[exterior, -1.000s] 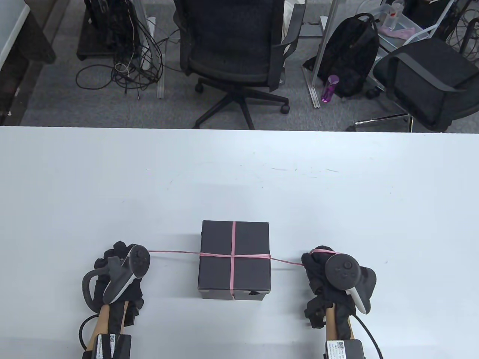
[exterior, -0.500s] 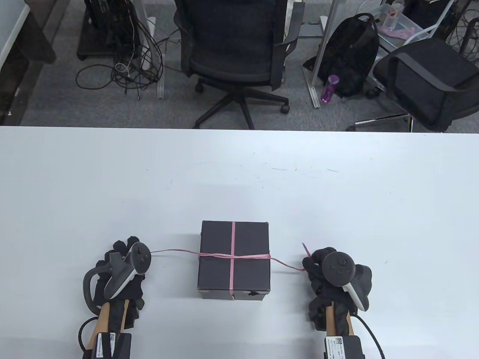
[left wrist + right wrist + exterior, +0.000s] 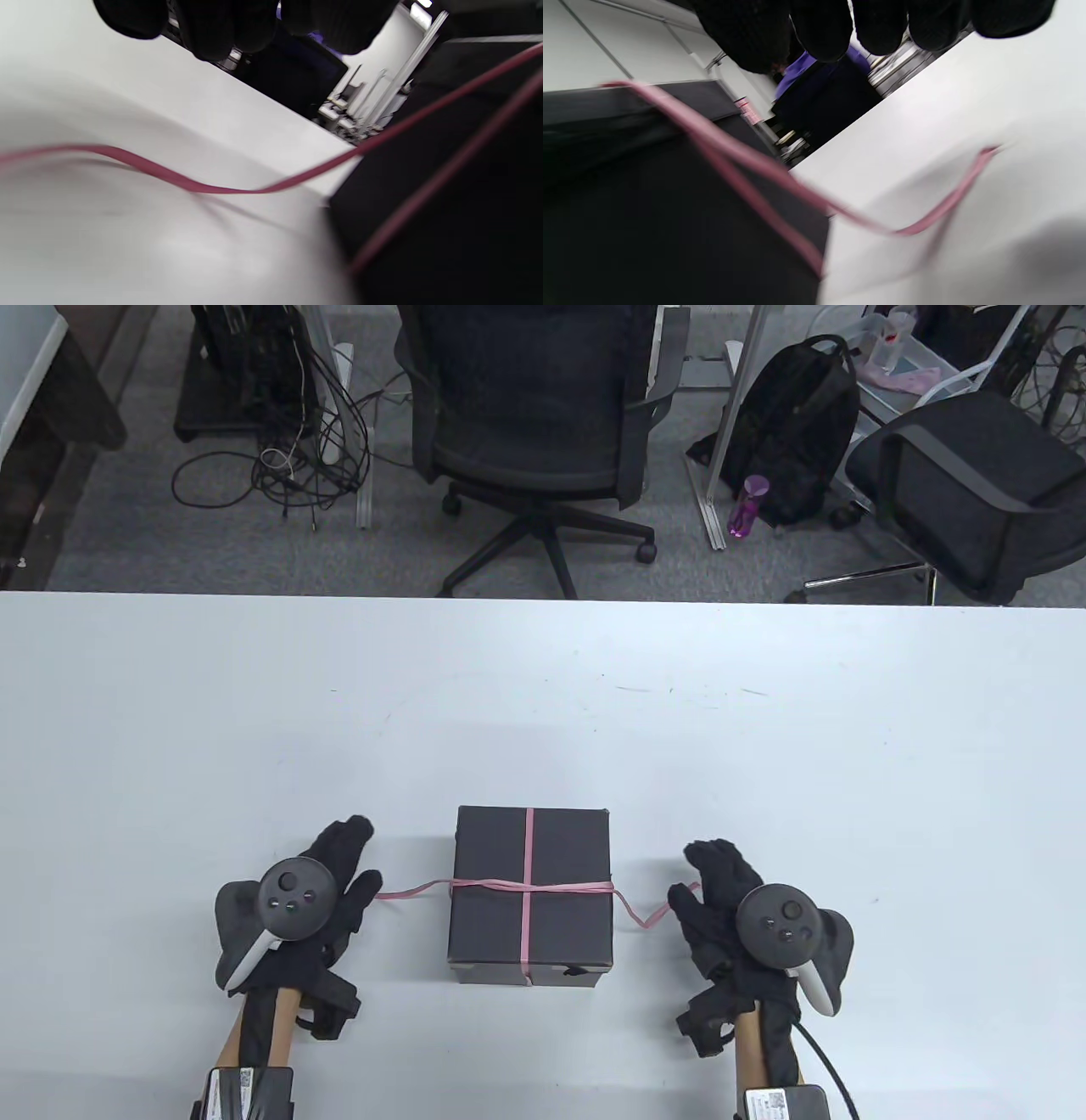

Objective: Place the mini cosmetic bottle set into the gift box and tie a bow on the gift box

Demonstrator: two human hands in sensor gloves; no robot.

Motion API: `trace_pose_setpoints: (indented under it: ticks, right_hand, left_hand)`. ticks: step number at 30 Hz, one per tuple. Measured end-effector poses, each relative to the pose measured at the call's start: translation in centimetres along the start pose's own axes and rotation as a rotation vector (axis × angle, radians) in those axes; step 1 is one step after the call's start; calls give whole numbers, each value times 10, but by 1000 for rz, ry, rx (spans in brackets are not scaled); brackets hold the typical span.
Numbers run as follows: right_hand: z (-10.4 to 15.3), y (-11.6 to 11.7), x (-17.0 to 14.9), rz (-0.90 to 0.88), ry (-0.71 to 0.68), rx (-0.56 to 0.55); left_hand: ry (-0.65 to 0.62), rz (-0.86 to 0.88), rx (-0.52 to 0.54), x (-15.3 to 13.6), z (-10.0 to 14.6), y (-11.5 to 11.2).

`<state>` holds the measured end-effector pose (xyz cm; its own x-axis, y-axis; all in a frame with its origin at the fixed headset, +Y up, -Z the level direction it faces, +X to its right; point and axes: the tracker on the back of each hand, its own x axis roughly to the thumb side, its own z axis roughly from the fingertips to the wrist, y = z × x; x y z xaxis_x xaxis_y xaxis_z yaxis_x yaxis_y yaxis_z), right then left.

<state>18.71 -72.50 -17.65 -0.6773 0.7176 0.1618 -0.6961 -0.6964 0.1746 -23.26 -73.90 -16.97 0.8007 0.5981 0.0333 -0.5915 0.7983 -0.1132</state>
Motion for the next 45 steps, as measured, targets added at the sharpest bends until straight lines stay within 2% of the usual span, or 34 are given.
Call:
trace_pose_setpoints:
  ticks: [3, 6, 9, 11, 14, 20, 24, 28, 32, 34, 36, 37, 40, 43, 45]
  right_hand:
    - [0, 11, 11, -57, -55, 92]
    - [-1, 21, 12, -33, -47, 98]
    - [-2, 25, 10, -38, -40, 65]
    - [-1, 25, 9, -76, -34, 36]
    - [1, 20, 9, -147, -39, -14]
    - [5, 8, 9, -253, -45, -105]
    - [6, 6, 7, -378, -27, -80]
    - [7, 0, 9, -374, -66, -89]
    - [9, -10, 14, -401, -201, -34]
    - [10, -12, 20, -319, -239, -8]
    - [11, -12, 30, -25, -251, 6]
    - [11, -8, 36, 181, -234, 15]
    - [8, 12, 49, 698, -130, 50]
    - [1, 29, 49, 922, -10, 40]
    - [-4, 34, 46, 917, 24, 29]
  left_hand:
    - [-96, 146, -98, 10, -4, -11]
    - [-133, 173, -160, 17, -10, -24]
    - [-130, 164, -177, 22, -12, -31]
    - [-118, 168, -159, 24, -11, -32]
    - [-94, 244, -69, 22, -8, -29]
    - [-91, 415, -41, 18, -5, -20]
    - [-73, 476, -21, 16, -4, -21]
    - [-50, 446, -10, 16, -3, -21]
    - [-17, 393, -19, 13, -3, -23]
    - [-12, 367, -24, 13, -3, -24]
    - [-7, 337, -31, 13, -3, -24]
    - [-6, 326, -35, 13, -3, -25]
    - [-8, 305, -56, 13, -3, -25]
    - [-13, 302, -74, 13, -4, -25]
    - [-22, 312, -79, 11, -4, -24]
